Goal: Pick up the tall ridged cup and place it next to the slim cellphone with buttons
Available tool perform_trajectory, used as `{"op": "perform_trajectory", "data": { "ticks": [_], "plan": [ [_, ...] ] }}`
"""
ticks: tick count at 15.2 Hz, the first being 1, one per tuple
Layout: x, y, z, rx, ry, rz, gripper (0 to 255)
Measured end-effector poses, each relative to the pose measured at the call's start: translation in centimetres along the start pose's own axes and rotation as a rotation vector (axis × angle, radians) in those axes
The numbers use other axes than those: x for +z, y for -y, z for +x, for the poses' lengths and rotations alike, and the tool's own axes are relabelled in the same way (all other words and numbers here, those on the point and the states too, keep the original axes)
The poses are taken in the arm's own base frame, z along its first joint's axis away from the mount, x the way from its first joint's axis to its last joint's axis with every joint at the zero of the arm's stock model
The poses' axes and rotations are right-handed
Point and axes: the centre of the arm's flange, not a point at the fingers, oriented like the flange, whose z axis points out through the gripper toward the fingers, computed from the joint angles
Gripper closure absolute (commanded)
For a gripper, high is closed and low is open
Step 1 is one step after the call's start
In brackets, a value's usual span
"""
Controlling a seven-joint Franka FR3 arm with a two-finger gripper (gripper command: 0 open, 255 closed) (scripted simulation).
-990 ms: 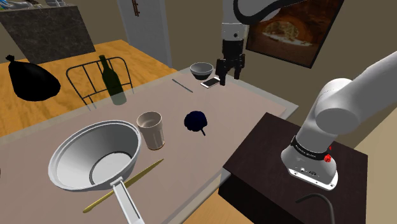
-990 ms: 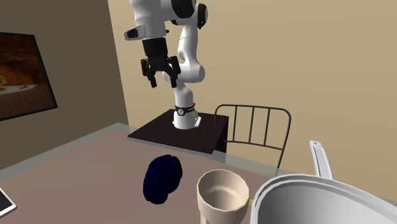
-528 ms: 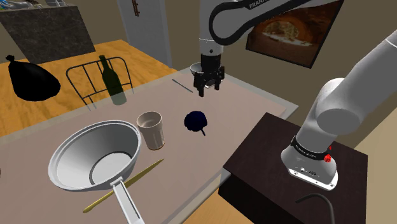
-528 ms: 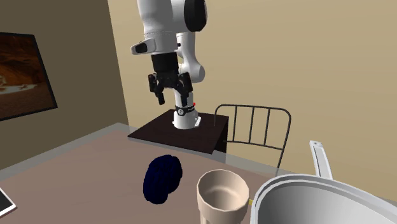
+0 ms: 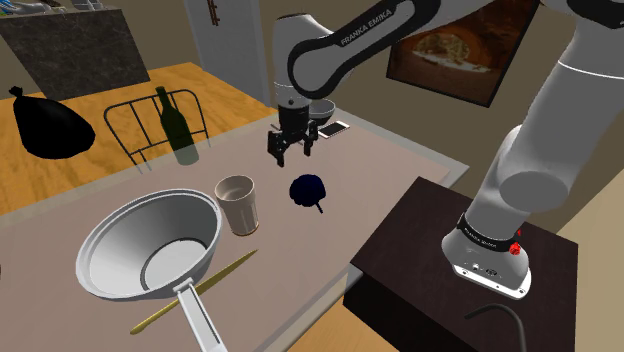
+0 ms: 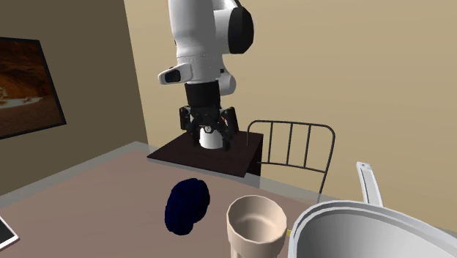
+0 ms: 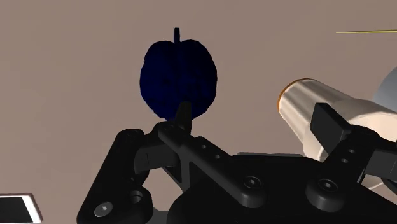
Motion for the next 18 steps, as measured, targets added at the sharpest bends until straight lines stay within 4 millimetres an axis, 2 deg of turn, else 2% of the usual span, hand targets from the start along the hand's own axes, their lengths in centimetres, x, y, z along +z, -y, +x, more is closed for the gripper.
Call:
{"op": "perform_trajectory", "data": {
  "ticks": [10, 13, 18],
  "plan": [
    [5.9, 8.9, 6.9, 0.013, -0.05, 0.006, 0],
    [7.4, 9.7, 7.6, 0.015, -0.054, 0.007, 0],
    [10.0, 9.9, 7.9, 0.016, -0.055, 0.007, 0]
  ]
}}
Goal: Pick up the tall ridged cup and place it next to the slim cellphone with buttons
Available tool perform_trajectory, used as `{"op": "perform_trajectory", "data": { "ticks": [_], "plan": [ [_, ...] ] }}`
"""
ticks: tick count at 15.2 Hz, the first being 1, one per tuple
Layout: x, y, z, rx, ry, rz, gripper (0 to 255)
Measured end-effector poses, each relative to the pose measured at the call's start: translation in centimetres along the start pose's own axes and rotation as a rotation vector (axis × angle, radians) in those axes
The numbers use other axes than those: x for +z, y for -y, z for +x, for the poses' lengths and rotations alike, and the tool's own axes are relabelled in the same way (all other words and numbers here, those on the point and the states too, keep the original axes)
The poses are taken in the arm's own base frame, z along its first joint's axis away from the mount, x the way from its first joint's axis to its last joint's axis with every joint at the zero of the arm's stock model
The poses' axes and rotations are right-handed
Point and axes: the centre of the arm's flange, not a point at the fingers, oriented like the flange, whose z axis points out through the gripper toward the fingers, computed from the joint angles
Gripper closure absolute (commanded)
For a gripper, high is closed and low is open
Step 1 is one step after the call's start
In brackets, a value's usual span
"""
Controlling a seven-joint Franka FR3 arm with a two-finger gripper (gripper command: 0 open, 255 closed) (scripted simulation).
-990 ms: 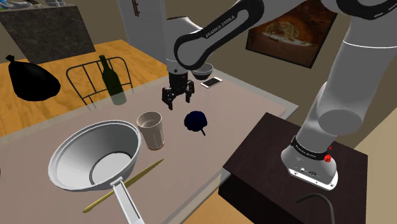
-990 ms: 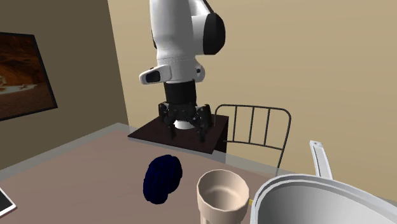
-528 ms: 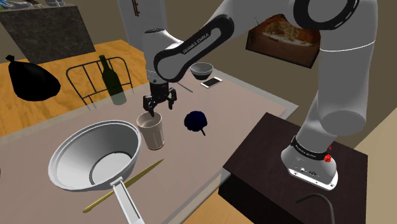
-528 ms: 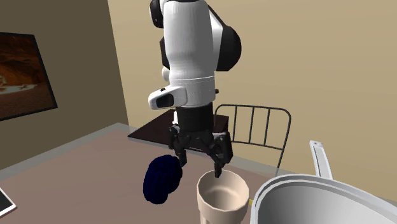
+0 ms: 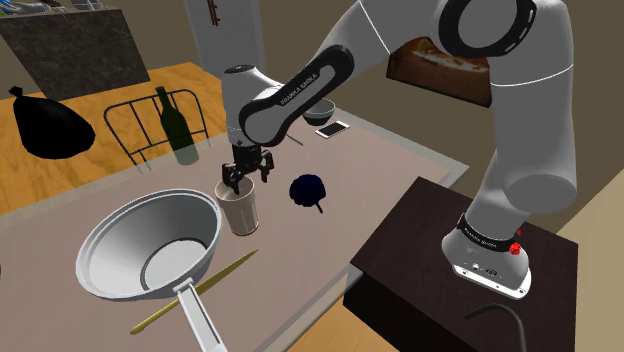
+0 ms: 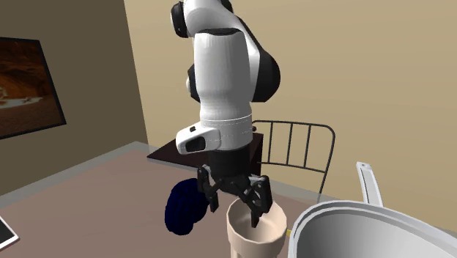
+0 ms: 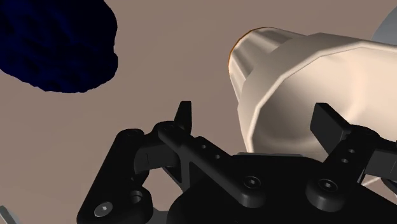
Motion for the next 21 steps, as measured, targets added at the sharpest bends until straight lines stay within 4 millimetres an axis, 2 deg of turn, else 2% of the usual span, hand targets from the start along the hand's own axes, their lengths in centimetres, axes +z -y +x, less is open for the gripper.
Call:
{"op": "perform_trajectory", "data": {
  "ticks": [7, 8, 18, 21],
  "plan": [
    [0.4, -0.1, 0.0, 0.0, 0.0, 0.0, 0],
    [0.4, -0.1, 0.0, 0.0, 0.0, 0.0, 255],
    [0.3, -0.1, 0.0, 0.0, -0.001, 0.001, 255],
    [-0.7, 0.0, 0.1, 0.0, 0.0, 0.0, 255]
  ]
}}
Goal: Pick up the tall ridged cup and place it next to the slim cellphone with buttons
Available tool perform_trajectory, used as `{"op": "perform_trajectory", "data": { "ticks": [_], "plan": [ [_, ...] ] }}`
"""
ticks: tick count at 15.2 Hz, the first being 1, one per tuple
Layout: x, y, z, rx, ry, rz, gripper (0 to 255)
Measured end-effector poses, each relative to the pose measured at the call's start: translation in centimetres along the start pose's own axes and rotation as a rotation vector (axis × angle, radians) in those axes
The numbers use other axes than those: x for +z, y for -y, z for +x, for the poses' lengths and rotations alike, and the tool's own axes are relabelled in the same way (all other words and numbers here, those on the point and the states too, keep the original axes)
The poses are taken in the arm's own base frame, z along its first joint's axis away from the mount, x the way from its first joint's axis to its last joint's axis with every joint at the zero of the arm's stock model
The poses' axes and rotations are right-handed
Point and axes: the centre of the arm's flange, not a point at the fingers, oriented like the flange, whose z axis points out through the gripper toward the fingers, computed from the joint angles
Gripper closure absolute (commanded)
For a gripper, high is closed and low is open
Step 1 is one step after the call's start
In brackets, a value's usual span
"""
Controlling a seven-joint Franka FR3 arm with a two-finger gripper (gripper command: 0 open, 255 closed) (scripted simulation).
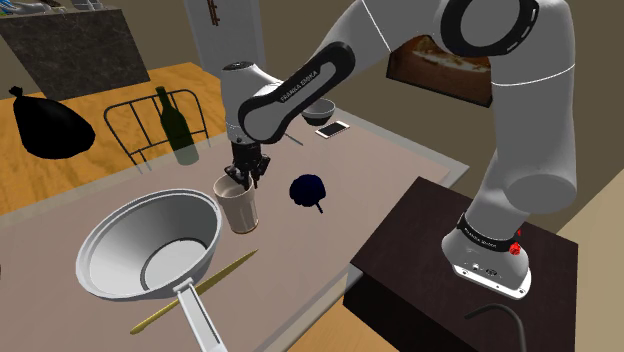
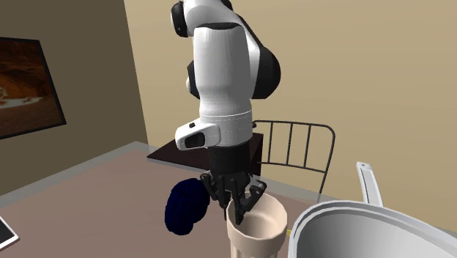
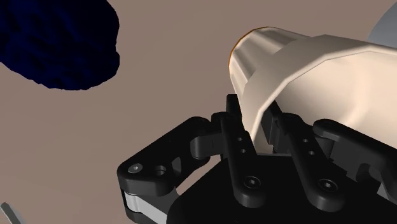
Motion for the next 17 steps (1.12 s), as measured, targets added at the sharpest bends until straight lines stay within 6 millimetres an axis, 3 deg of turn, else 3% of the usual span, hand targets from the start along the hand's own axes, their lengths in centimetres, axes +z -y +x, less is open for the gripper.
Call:
{"op": "perform_trajectory", "data": {
  "ticks": [17],
  "plan": [
    [-8.9, 0.8, 0.0, 0.0, 0.0, 0.0, 255]
  ]
}}
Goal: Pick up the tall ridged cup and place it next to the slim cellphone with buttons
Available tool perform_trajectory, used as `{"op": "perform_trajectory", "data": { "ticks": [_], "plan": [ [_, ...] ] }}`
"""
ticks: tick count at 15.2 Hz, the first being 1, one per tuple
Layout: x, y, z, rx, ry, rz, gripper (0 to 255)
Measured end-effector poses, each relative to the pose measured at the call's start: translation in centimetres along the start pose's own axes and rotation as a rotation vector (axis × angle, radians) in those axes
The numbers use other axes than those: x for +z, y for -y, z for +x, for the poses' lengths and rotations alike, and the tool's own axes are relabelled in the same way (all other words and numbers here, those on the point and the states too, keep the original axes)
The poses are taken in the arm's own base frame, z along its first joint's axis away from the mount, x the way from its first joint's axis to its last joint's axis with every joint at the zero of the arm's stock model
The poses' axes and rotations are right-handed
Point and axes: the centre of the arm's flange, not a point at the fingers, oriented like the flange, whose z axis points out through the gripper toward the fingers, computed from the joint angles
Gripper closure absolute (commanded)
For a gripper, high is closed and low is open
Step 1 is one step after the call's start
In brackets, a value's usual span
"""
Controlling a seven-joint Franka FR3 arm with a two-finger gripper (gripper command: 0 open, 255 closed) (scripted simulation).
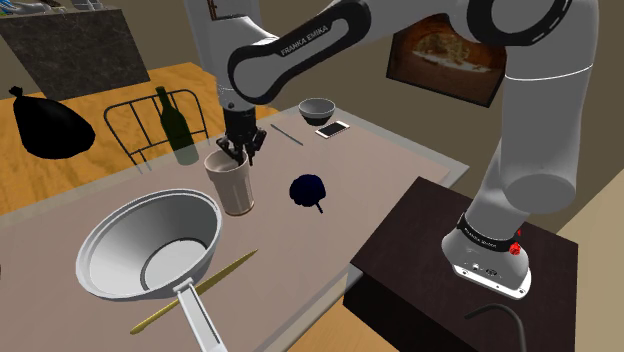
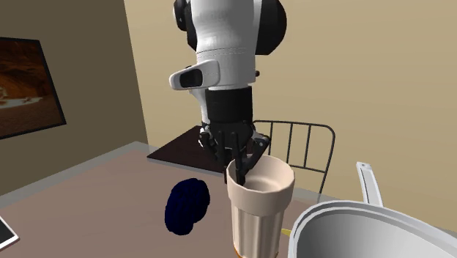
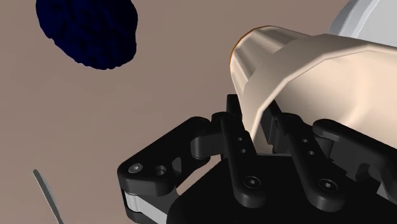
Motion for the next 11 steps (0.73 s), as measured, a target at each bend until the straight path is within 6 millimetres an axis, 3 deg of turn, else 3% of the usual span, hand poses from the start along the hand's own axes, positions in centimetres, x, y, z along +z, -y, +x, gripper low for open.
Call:
{"op": "perform_trajectory", "data": {
  "ticks": [11],
  "plan": [
    [-5.9, 0.5, 0.1, 0.0, 0.0, 0.0, 255]
  ]
}}
